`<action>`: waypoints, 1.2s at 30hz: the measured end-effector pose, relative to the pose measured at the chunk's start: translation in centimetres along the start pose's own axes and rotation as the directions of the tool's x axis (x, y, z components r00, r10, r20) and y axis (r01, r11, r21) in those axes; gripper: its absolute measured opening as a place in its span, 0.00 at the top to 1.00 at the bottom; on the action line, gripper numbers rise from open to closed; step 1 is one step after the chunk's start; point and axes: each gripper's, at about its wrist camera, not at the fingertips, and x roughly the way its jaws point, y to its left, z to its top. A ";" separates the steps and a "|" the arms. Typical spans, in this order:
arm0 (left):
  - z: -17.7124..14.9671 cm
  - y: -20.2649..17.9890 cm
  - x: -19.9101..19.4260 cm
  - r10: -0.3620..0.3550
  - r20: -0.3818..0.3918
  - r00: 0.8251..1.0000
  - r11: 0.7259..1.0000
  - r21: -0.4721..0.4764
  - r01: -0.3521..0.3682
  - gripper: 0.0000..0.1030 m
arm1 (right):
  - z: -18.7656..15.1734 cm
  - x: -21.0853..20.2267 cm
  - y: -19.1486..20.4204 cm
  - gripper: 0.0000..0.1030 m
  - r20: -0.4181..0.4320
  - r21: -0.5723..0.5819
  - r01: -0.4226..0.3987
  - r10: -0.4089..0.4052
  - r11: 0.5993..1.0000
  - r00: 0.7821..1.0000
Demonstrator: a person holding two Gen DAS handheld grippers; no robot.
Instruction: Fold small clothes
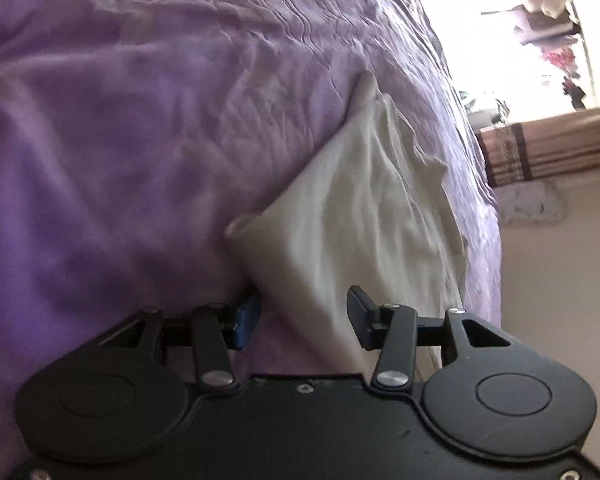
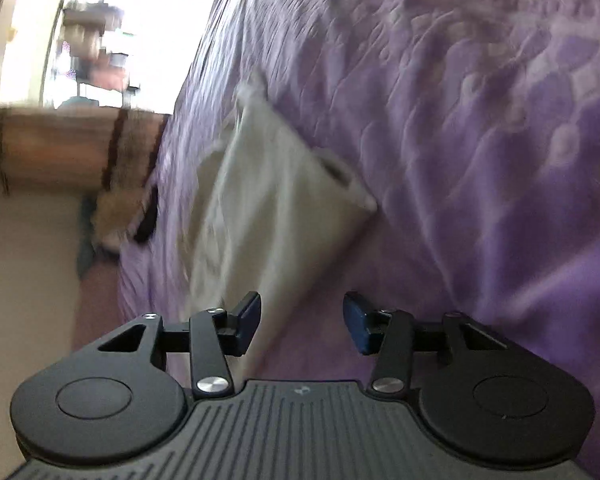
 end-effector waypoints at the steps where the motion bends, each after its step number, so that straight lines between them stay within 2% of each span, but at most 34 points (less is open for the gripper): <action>1: 0.5 -0.1 0.6 0.009 0.008 1.000 1.000 -0.027 -0.009 0.55 | 0.3 0.5 0.1 0.45 0.023 0.022 -0.009 0.008 1.000 1.000; 3: 0.8 -0.5 1.2 0.012 0.019 1.000 0.998 -0.059 -0.011 0.61 | 0.7 1.4 0.1 0.44 0.059 0.058 -0.016 0.012 0.998 0.998; 4: 1.3 -1.0 1.3 0.021 0.023 1.000 0.998 -0.060 -0.019 0.72 | 0.9 2.0 0.2 0.44 0.072 0.069 -0.017 0.012 0.997 0.997; 5: 1.5 -1.6 1.4 0.037 0.028 0.999 0.998 -0.045 -0.035 0.88 | 1.2 2.3 0.4 0.44 0.080 0.077 -0.013 0.007 0.997 0.997; 6: 1.7 -2.2 1.4 0.054 0.025 0.998 0.998 -0.019 -0.054 0.96 | 1.1 2.7 0.6 0.45 0.086 0.082 -0.005 -0.002 0.997 0.996; 7: 1.9 -2.3 0.7 0.070 0.027 0.997 0.998 -0.009 -0.070 0.97 | 1.1 3.0 1.0 0.46 0.089 0.082 0.006 -0.013 0.997 0.996; 8: 2.0 -3.2 0.5 0.074 0.035 0.997 0.997 -0.001 -0.074 0.97 | 1.1 3.5 1.5 0.58 0.086 0.082 0.020 -0.027 0.996 0.996; 9: 2.2 -4.0 0.0 0.072 0.045 0.996 0.997 0.016 -0.073 0.97 | 1.2 4.1 2.1 0.89 0.082 0.081 0.035 -0.042 0.996 0.996; 11: 2.3 -5.2 -1.4 0.045 0.066 0.997 0.998 0.045 -0.048 0.97 | 1.7 4.2 2.8 0.95 0.092 0.078 0.077 -0.084 0.994 0.992; 16: 1.6 -7.6 -6.0 -0.093 0.090 0.992 0.990 0.112 0.083 0.98 | 2.0 2.7 7.0 0.96 0.147 -0.020 0.044 -0.041 0.999 0.988; 18: 0.0 -7.3 -8.8 -0.126 0.088 0.988 0.984 0.138 0.114 0.98 | 1.6 1.4 8.3 0.96 0.151 -0.053 0.015 -0.007 0.998 0.989; 21: -3.3 -4.3 -13.5 -0.139 0.072 0.988 0.979 0.163 0.126 0.98 | 0.5 -1.4 9.0 0.96 0.133 -0.095 -0.015 0.028 0.995 0.991; 24: -7.1 0.4 -15.8 -0.067 0.033 0.997 0.988 0.142 0.061 0.98 | -1.7 -4.9 7.1 0.96 0.097 -0.121 -0.006 0.018 0.993 0.995; 27: -10.1 5.1 -16.1 0.056 -0.019 0.998 0.992 0.112 -0.054 0.98 | -4.4 -6.9 2.9 0.96 0.037 -0.098 0.074 -0.070 0.992 0.997; 29: -11.2 7.4 -15.8 0.151 -0.034 0.988 0.982 0.122 -0.146 0.88 | -5.7 -7.2 -0.2 0.96 -0.010 -0.097 0.132 -0.133 0.986 0.991; 30: -11.4 8.2 -16.1 0.166 -0.039 0.985 0.979 0.127 -0.160 0.87 | -6.3 -7.3 -1.4 0.96 -0.007 -0.104 0.161 -0.162 0.982 0.987; 32: -11.1 8.9 -17.9 0.154 -0.041 0.987 0.983 0.107 -0.149 0.88 | -6.7 -8.0 -2.7 0.95 0.009 -0.128 0.135 -0.135 0.982 0.991; 33: -10.8 8.8 -18.8 0.171 -0.035 0.985 0.979 0.121 -0.166 0.86 | -6.6 -8.6 -2.7 0.85 0.004 -0.121 0.132 -0.132 0.984 0.991; 34: -10.4 8.6 -20.0 0.188 -0.015 0.982 0.973 0.140 -0.184 0.75 | -6.4 -9.2 -2.6 0.80 -0.002 -0.124 0.127 -0.128 0.984 0.992; 36: -9.3 7.4 -21.2 0.182 0.039 0.983 0.966 0.179 -0.186 0.69 | -5.9 -10.6 -1.9 0.63 0.007 -0.186 0.168 -0.169 0.968 0.986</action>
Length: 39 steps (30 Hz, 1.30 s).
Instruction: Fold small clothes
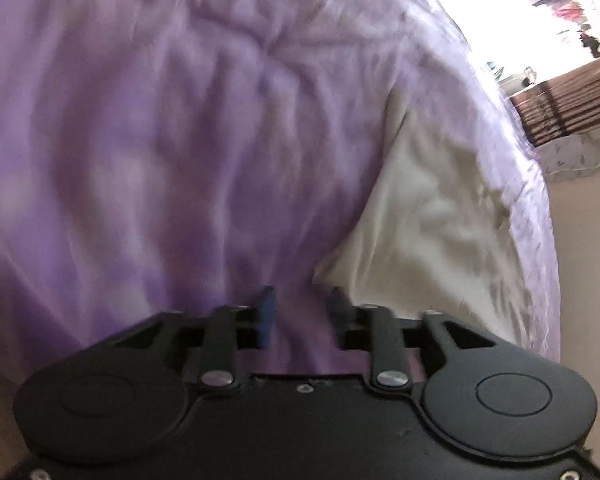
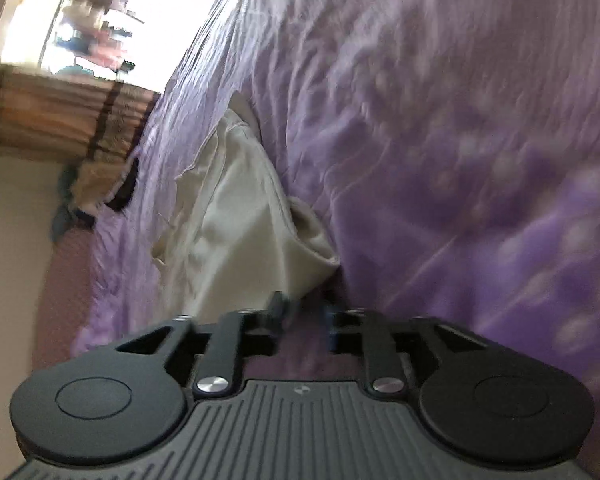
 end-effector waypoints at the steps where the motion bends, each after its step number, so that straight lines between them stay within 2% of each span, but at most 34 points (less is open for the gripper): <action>1: 1.3 -0.8 0.0 0.002 0.038 0.999 1.000 0.031 -0.003 0.68 | 0.5 -0.6 0.6 0.62 0.023 -0.054 0.041 -0.039 0.998 0.999; 3: 3.5 -2.7 0.4 -0.014 0.099 0.995 0.996 0.094 0.005 0.68 | 1.6 -0.9 2.3 0.51 0.104 -0.142 0.113 -0.099 0.983 0.990; 5: 5.6 -5.5 2.1 -0.038 0.158 0.987 0.986 0.166 0.011 0.67 | 3.3 0.0 4.7 0.47 0.189 -0.210 0.135 -0.096 0.968 0.977; 9: 9.0 -10.3 6.2 -0.086 0.209 0.974 0.963 0.269 0.027 0.66 | 6.0 4.1 9.8 0.48 0.288 -0.352 0.162 -0.058 0.922 0.956; 13: 10.9 -13.4 10.6 -0.035 0.204 0.978 0.931 0.361 -0.042 0.66 | 7.8 8.7 13.4 0.46 0.279 -0.477 0.193 -0.061 0.858 0.958; 16: 11.4 -14.5 12.8 0.045 0.192 0.980 0.916 0.384 -0.117 0.66 | 8.7 11.0 13.9 0.46 0.262 -0.506 0.256 -0.136 0.824 0.955; 18: 11.7 -14.7 13.8 0.052 0.183 0.982 0.916 0.383 -0.120 0.66 | 9.0 11.9 13.8 0.46 0.243 -0.519 0.268 -0.160 0.812 0.957; 20: 11.8 -14.9 14.8 0.061 0.169 0.984 0.911 0.393 -0.124 0.66 | 9.0 12.6 13.6 0.46 0.228 -0.526 0.266 -0.167 0.808 0.959; 25: 11.7 -15.9 17.2 0.118 0.153 0.981 0.870 0.461 -0.176 0.66 | 8.6 12.8 13.1 0.46 0.212 -0.528 0.254 -0.164 0.810 0.964; 31: 11.7 -16.4 18.0 0.132 0.150 0.980 0.857 0.479 -0.189 0.67 | 8.7 12.9 13.3 0.46 0.208 -0.544 0.246 -0.156 0.802 0.966; 32: 11.7 -16.3 18.1 0.128 0.148 0.981 0.859 0.478 -0.184 0.69 | 8.6 13.0 13.4 0.46 0.206 -0.543 0.245 -0.155 0.803 0.966; 33: 11.8 -16.3 18.1 0.122 0.147 0.982 0.860 0.479 -0.178 0.77 | 8.6 13.0 13.4 0.46 0.206 -0.541 0.244 -0.154 0.805 0.966; 34: 11.6 -16.3 18.0 0.111 0.151 0.982 0.855 0.489 -0.172 0.95 | 8.5 13.1 13.5 0.49 0.210 -0.538 0.249 -0.159 0.806 0.965; 35: 11.5 -16.4 17.8 0.098 0.142 0.985 0.851 0.501 -0.157 0.96 | 8.3 13.0 13.6 0.61 0.226 -0.536 0.268 -0.170 0.800 0.959; 36: 11.4 -16.4 17.5 0.083 0.144 0.986 0.850 0.506 -0.146 0.96 | 8.2 13.1 13.7 0.78 0.234 -0.541 0.279 -0.177 0.793 0.956; 38: 11.4 -16.3 16.1 0.048 0.184 0.982 0.858 0.495 -0.135 0.96 | 8.0 13.1 14.0 0.84 0.249 -0.560 0.296 -0.183 0.774 0.951; 39: 11.6 -16.1 15.1 0.023 0.208 0.978 0.872 0.474 -0.121 0.96 | 8.0 12.9 14.2 0.86 0.254 -0.563 0.292 -0.174 0.773 0.951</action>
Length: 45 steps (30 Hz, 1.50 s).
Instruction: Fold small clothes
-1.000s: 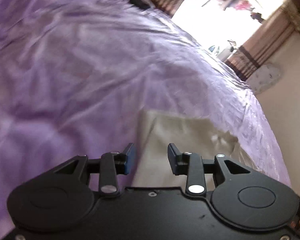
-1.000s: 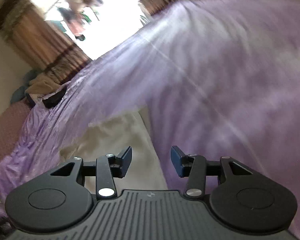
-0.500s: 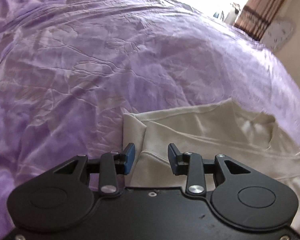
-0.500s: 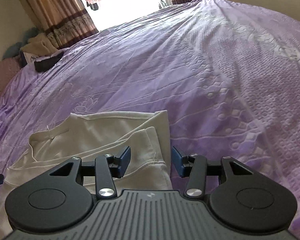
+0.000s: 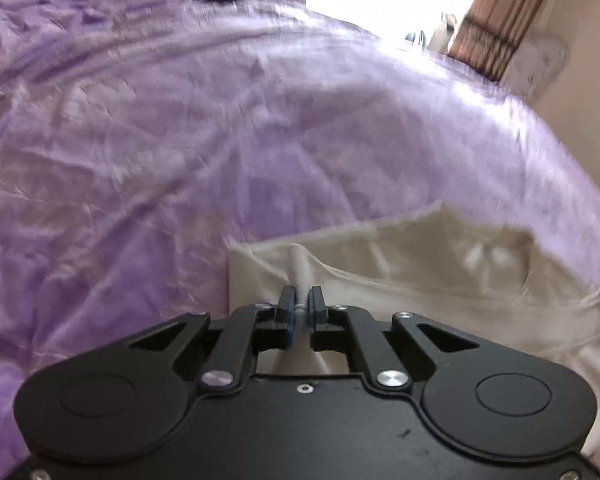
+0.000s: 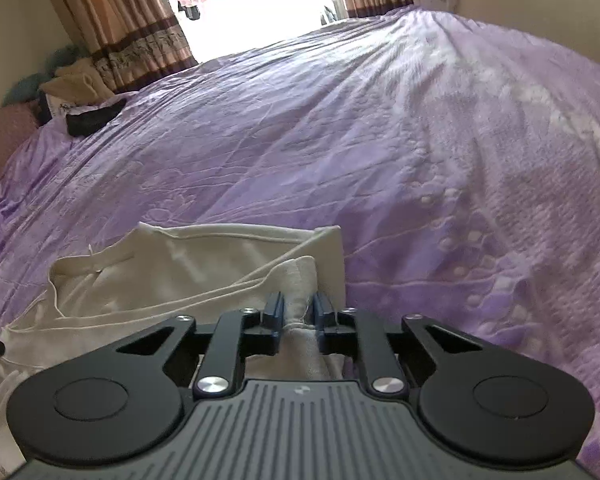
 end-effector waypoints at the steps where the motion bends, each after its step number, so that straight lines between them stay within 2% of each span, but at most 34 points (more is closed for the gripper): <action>1: 0.1 0.4 -0.7 -0.007 0.020 1.000 1.000 -0.025 0.008 0.96 | 0.1 -0.3 0.1 0.87 0.014 0.001 -0.009 0.009 1.000 1.000; 4: 0.5 1.5 -1.4 -0.016 0.035 0.999 0.997 -0.075 0.018 0.96 | 0.7 -1.0 0.1 0.89 0.060 0.014 -0.041 0.040 0.999 0.997; 6: 0.4 1.5 -0.3 0.022 0.006 1.000 0.998 -0.051 -0.022 0.95 | 1.2 -0.5 0.2 0.89 0.050 0.010 -0.048 0.048 0.999 0.998; 8: 0.0 1.3 1.5 0.062 -0.038 0.997 0.998 -0.032 -0.063 0.93 | 1.3 0.9 0.3 0.89 0.021 -0.007 -0.016 0.016 1.000 1.000; 9: -0.2 1.2 2.4 0.094 -0.060 0.994 0.995 -0.019 -0.095 0.83 | 1.2 1.6 0.3 0.90 0.005 -0.011 0.003 -0.003 1.000 1.000; 10: -0.4 1.1 3.3 0.126 -0.090 0.988 0.992 -0.011 -0.128 0.79 | 1.2 2.5 0.2 0.89 -0.022 -0.007 0.019 -0.019 1.000 1.000; 11: -0.5 1.1 3.7 0.143 -0.112 0.983 0.989 -0.014 -0.145 0.63 | 1.1 3.2 -0.1 0.86 -0.055 0.009 0.020 -0.019 1.000 0.998; 12: -0.5 1.3 3.6 0.139 -0.122 0.983 0.989 -0.025 -0.143 0.60 | 1.1 3.3 -0.5 0.77 -0.060 0.032 0.028 -0.026 0.999 0.998; 13: -0.5 1.6 3.1 0.111 -0.134 0.985 0.992 -0.046 -0.118 0.58 | 1.2 2.9 -0.8 0.74 -0.057 0.059 0.028 -0.024 0.998 0.998; 15: -1.0 2.6 1.7 0.030 -0.171 0.985 0.993 -0.104 -0.048 0.58 | 1.4 1.0 -1.6 0.60 -0.054 0.106 0.013 -0.007 0.994 0.998; 18: -3.6 4.2 -1.7 -0.064 -0.208 0.976 0.985 -0.170 0.028 0.56 | 0.3 -3.7 -3.5 0.46 -0.037 0.112 0.025 -0.021 0.993 0.999; 22: -8.7 5.7 -6.8 -0.151 -0.240 0.959 0.973 -0.206 0.102 0.55 | -4.2 -9.7 -8.2 0.43 -0.066 0.178 -0.038 0.050 0.983 0.997; 26: -11.8 5.7 -10.0 -0.164 -0.243 0.956 0.973 -0.198 0.116 0.55 | -8.7 -12.5 -10.7 0.43 -0.148 0.215 -0.028 0.061 0.976 0.987; 28: -12.5 5.2 -10.8 -0.140 -0.234 0.962 0.979 -0.176 0.100 0.56 | -10.0 -13.1 -10.9 0.43 -0.146 0.227 -0.027 0.062 0.974 0.987; 31: -12.3 4.7 -11.0 -0.155 -0.243 0.958 0.975 -0.197 0.107 0.64 | -10.6 -13.3 -11.1 0.43 -0.120 0.286 -0.019 0.055 0.958 0.991; 32: -12.0 4.2 -11.0 -0.139 -0.242 0.960 0.979 -0.178 0.097 0.66 | -10.8 -13.3 -11.0 0.43 -0.113 0.304 -0.020 0.057 0.952 0.992; 33: -11.9 3.7 -11.1 -0.123 -0.238 0.963 0.985 -0.145 0.090 0.84 | -10.7 -13.1 -10.9 0.43 -0.108 0.322 -0.028 0.066 0.946 0.992; 34: -11.7 3.3 -11.1 -0.115 -0.246 0.962 0.990 -0.109 0.091 0.98 | -10.7 -13.0 -10.8 0.47 -0.100 0.328 -0.046 0.083 0.944 0.992; 35: -11.3 3.0 -11.0 -0.108 -0.259 0.960 0.992 -0.088 0.088 0.98 | -10.7 -13.1 -10.5 0.72 -0.087 0.324 -0.056 0.088 0.944 0.992; 36: -11.0 2.9 -11.5 -0.127 -0.255 0.959 0.991 -0.082 0.109 0.98 | -10.6 -13.0 -10.2 0.87 -0.081 0.310 -0.059 0.088 0.949 0.993; 38: -10.3 3.6 -13.0 -0.165 -0.243 0.956 0.985 -0.096 0.145 0.98 | -10.1 -13.6 -9.6 0.88 -0.064 0.294 -0.049 0.071 0.955 0.995; 40: -9.9 4.9 -13.7 -0.117 -0.249 0.961 0.992 -0.080 0.100 0.98 | -9.5 -14.8 -9.6 0.89 -0.022 0.274 -0.067 0.075 0.959 0.997; 42: -10.6 6.4 -13.1 -0.080 -0.283 0.956 0.994 -0.091 0.056 1.00 | -9.5 -15.0 -10.0 0.90 -0.033 0.250 -0.046 0.056 0.967 0.998; 43: -11.5 7.2 -12.1 -0.033 -0.322 0.946 0.996 -0.091 0.004 1.00 | -9.8 -14.7 -10.4 0.90 -0.060 0.259 -0.038 0.056 0.965 0.997; 44: -12.6 7.5 -11.1 0.066 -0.358 0.931 0.996 -0.030 -0.082 1.00 | -10.3 -14.0 -11.0 0.90 -0.084 0.278 -0.033 0.058 0.960 0.995; 45: -13.5 7.7 -10.4 0.106 -0.370 0.923 0.994 0.018 -0.107 1.00 | -10.9 -13.5 -11.3 0.90 -0.099 0.281 -0.025 0.055 0.959 0.994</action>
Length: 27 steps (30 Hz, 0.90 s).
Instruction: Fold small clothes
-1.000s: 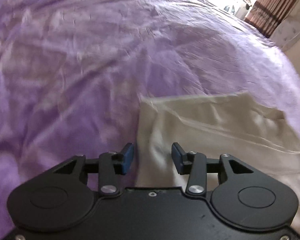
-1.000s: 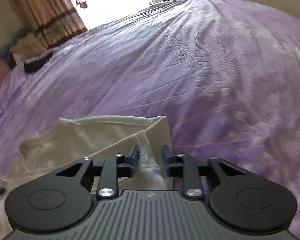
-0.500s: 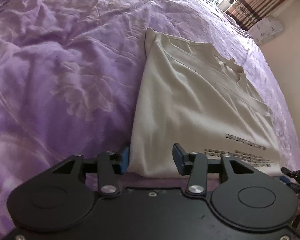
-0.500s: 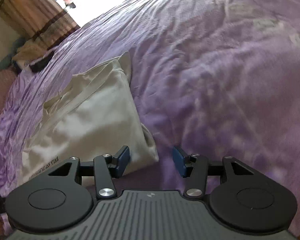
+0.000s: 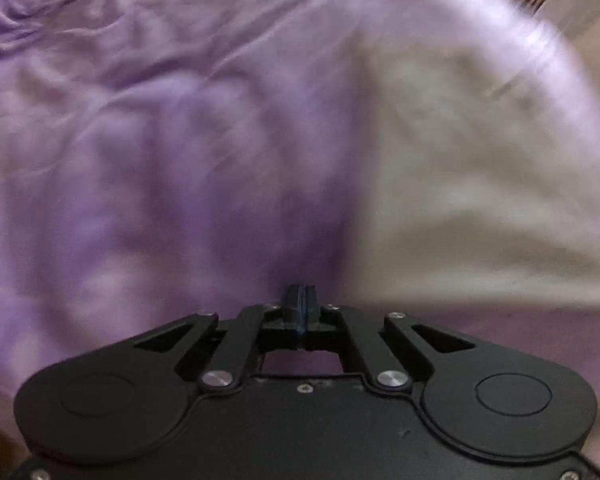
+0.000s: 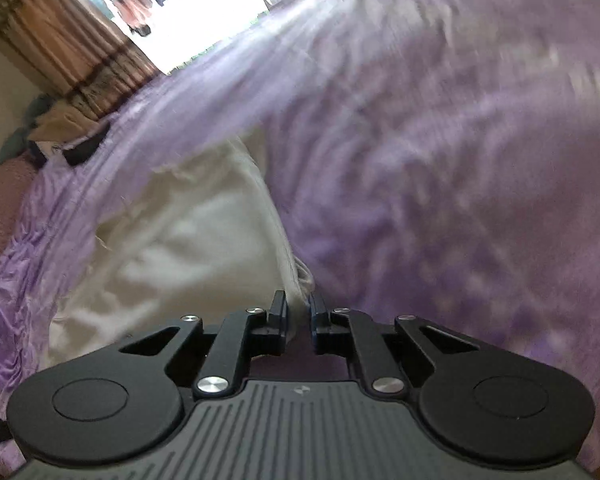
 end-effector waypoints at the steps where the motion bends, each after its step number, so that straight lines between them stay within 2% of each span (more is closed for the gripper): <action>1: -0.8 0.4 0.5 -0.031 0.026 0.999 0.999 0.015 0.030 1.00 | -0.6 0.4 -0.3 0.90 -0.002 -0.007 0.012 -0.012 1.000 1.000; 4: -1.0 1.1 -0.6 -0.070 0.070 0.995 0.995 -0.059 0.075 1.00 | -1.6 0.5 -0.6 0.89 0.030 0.000 0.008 -0.008 1.000 1.000; 6: -0.8 0.6 -2.5 -0.085 0.125 0.988 0.994 -0.055 0.093 1.00 | -1.5 -0.2 -0.1 0.81 0.044 -0.009 0.030 -0.029 1.000 0.999; 7: -0.7 -0.4 -3.7 -0.095 0.171 0.981 0.994 -0.033 0.102 0.99 | -1.6 -0.9 0.2 0.77 0.055 -0.024 0.061 -0.059 0.998 0.997; 8: -0.6 -1.4 -4.8 -0.118 0.204 0.972 0.992 -0.012 0.123 0.99 | -1.4 -1.5 0.9 0.69 0.076 -0.042 0.106 -0.103 0.993 0.992; 10: 0.0 -4.3 -6.1 -0.208 0.249 0.946 0.978 0.047 0.202 0.89 | -1.0 -3.0 3.0 0.68 0.164 -0.093 0.164 -0.147 0.982 0.976; 11: 0.3 -5.8 -6.3 -0.246 0.260 0.934 0.969 0.074 0.235 0.87 | -1.0 -3.7 4.2 0.68 0.200 -0.120 0.153 -0.127 0.981 0.972; 13: 1.0 -9.2 -6.0 -0.335 0.253 0.908 0.942 0.125 0.313 0.85 | -0.8 -4.3 7.3 0.68 0.220 -0.171 0.063 -0.024 0.983 0.975; 14: 1.3 -10.9 -5.5 -0.376 0.241 0.895 0.926 0.142 0.351 0.84 | -0.8 -4.2 8.6 0.68 0.203 -0.192 0.010 0.030 0.981 0.979; 16: 1.7 -14.3 -4.0 -0.426 0.206 0.881 0.902 0.170 0.397 0.82 | -1.4 -3.0 12.1 0.68 0.122 -0.251 -0.118 0.152 0.961 0.981; 18: 1.8 -16.7 -2.1 -0.442 0.167 0.881 0.892 0.187 0.412 0.81 | -2.7 -1.3 15.2 0.68 0.035 -0.301 -0.199 0.219 0.933 0.975; 20: 1.5 -18.6 -0.3 -0.436 0.136 0.890 0.890 0.214 0.403 0.80 | -4.3 0.7 17.3 0.68 -0.029 -0.323 -0.234 0.238 0.917 0.971; 21: 1.2 -19.0 0.4 -0.415 0.123 0.901 0.895 0.234 0.380 0.77 | -5.1 2.0 18.1 0.69 -0.072 -0.319 -0.253 0.243 0.914 0.967; 22: 0.4 -19.2 1.1 -0.376 0.095 0.922 0.905 0.251 0.343 0.77 | -5.7 2.9 18.4 0.70 -0.101 -0.310 -0.261 0.241 0.914 0.965; 23: 0.1 -18.9 1.6 -0.351 0.076 0.933 0.911 0.260 0.321 0.77 | -6.3 3.8 18.4 0.70 -0.129 -0.296 -0.258 0.229 0.920 0.965; 25: -0.8 -16.9 1.6 -0.370 0.073 0.926 0.906 0.248 0.342 0.76 | -6.4 4.5 17.5 0.71 -0.148 -0.275 -0.233 0.198 0.933 0.969; 27: -0.8 -14.5 1.5 -0.362 0.070 0.930 0.918 0.197 0.343 0.76 | -5.7 3.7 15.5 0.71 -0.124 -0.244 -0.202 0.176 0.949 0.977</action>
